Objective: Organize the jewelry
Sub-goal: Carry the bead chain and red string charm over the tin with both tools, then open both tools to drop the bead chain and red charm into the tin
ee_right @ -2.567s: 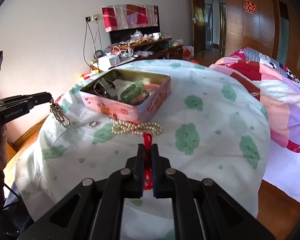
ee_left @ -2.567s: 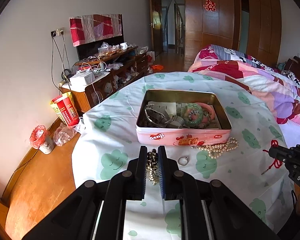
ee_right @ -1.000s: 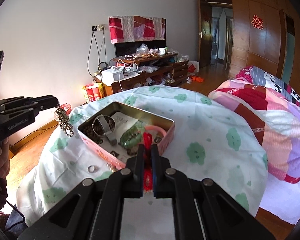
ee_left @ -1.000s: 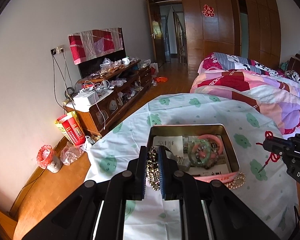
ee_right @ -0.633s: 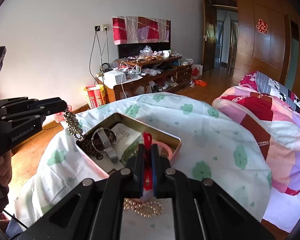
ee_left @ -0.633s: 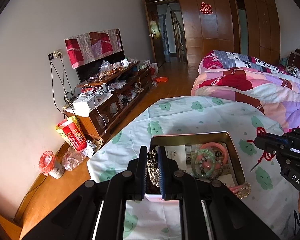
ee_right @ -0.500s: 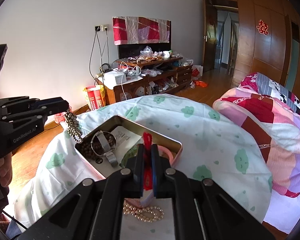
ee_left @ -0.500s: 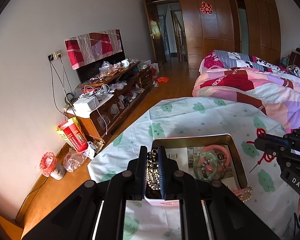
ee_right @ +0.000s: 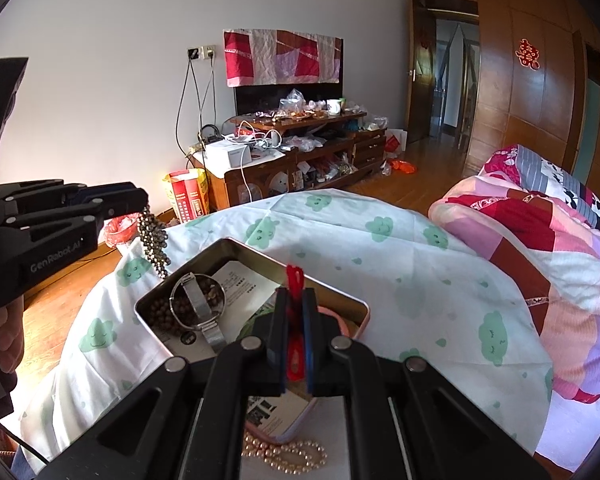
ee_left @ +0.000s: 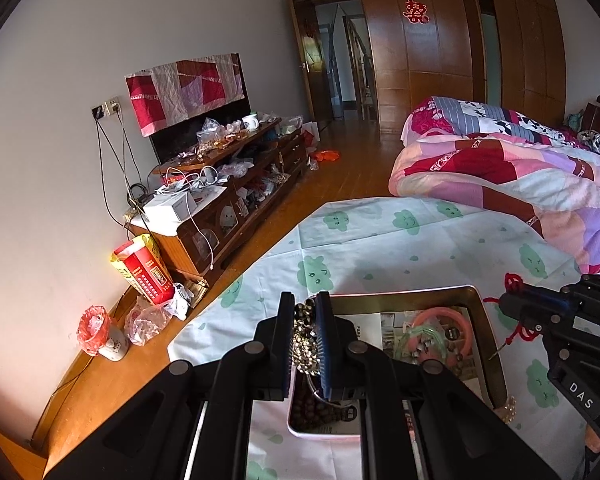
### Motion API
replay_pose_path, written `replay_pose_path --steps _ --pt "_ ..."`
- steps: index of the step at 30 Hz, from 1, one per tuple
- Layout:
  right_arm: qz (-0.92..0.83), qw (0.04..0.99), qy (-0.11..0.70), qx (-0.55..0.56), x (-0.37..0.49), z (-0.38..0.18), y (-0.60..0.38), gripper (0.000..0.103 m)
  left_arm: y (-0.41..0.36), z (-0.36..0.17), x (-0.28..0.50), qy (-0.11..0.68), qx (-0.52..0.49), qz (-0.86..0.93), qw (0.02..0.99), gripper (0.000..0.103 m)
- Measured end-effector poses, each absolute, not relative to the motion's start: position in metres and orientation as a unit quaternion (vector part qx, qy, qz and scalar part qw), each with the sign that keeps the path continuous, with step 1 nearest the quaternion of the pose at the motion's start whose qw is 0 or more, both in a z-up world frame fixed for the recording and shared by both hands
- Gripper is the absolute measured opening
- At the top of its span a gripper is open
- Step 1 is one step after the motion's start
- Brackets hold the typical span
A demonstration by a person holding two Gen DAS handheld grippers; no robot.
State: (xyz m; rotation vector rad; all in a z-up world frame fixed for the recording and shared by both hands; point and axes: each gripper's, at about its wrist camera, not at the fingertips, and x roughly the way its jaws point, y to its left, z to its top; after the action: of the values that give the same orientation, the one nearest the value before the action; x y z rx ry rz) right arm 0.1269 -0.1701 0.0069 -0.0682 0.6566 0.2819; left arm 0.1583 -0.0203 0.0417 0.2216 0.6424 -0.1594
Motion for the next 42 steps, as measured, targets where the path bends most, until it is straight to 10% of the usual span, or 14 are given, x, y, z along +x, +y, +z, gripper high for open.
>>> replay_pose_path --steps 29,31,33,35,42 --pt "0.162 0.914 0.371 -0.029 0.124 -0.031 -0.162 0.008 -0.026 -0.009 0.168 0.367 0.11 -0.078 0.921 0.011" --pt "0.165 0.911 0.376 -0.026 0.125 -0.035 -0.162 0.01 -0.026 -0.014 0.17 0.375 0.114 -0.072 0.917 0.019" --pt "0.164 0.91 0.379 -0.025 0.125 -0.037 -0.163 0.026 -0.025 -0.015 0.167 0.37 0.124 -0.052 0.919 0.062" --pt "0.16 0.913 0.375 -0.024 0.124 -0.037 -0.165 0.056 -0.022 -0.014 0.16 0.349 0.13 -0.027 0.928 0.085" --pt "0.134 0.917 0.376 -0.006 0.113 -0.041 -0.182 0.057 -0.007 -0.027 0.137 0.359 0.112 -0.018 0.927 0.085"
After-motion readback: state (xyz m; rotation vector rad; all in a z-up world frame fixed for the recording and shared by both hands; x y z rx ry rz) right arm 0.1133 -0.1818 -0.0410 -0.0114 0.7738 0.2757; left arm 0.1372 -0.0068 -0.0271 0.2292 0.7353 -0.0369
